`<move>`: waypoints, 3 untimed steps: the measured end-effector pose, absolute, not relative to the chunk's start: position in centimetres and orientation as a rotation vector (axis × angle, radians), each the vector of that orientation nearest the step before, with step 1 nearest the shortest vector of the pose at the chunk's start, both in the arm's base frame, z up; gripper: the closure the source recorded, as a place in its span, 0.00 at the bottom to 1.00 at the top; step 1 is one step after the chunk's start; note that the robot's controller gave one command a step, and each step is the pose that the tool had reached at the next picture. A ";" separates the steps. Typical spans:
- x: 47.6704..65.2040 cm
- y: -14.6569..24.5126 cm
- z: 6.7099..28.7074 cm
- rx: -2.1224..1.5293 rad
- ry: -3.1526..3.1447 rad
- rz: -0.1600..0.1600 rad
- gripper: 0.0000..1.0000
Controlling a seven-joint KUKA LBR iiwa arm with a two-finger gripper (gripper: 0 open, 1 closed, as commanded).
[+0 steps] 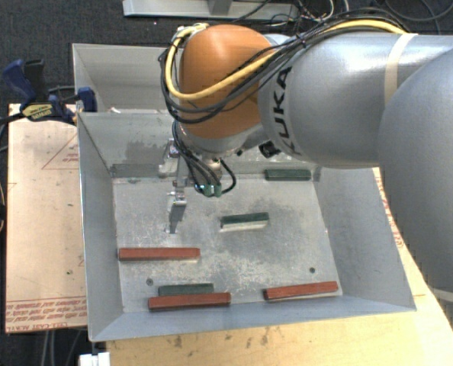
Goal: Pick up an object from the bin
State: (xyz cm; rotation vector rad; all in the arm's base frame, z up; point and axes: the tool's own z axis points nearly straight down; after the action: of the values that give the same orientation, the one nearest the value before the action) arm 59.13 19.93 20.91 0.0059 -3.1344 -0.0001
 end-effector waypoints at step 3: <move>56.3 21.9 11.3 0.017 -3.142 -0.003 1.00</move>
Offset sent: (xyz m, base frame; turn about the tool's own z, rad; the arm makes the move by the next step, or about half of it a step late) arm -0.1063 0.0154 -0.0861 -0.1016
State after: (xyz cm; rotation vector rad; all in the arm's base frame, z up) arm 56.31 21.93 11.29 0.0173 -3.1425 -0.0026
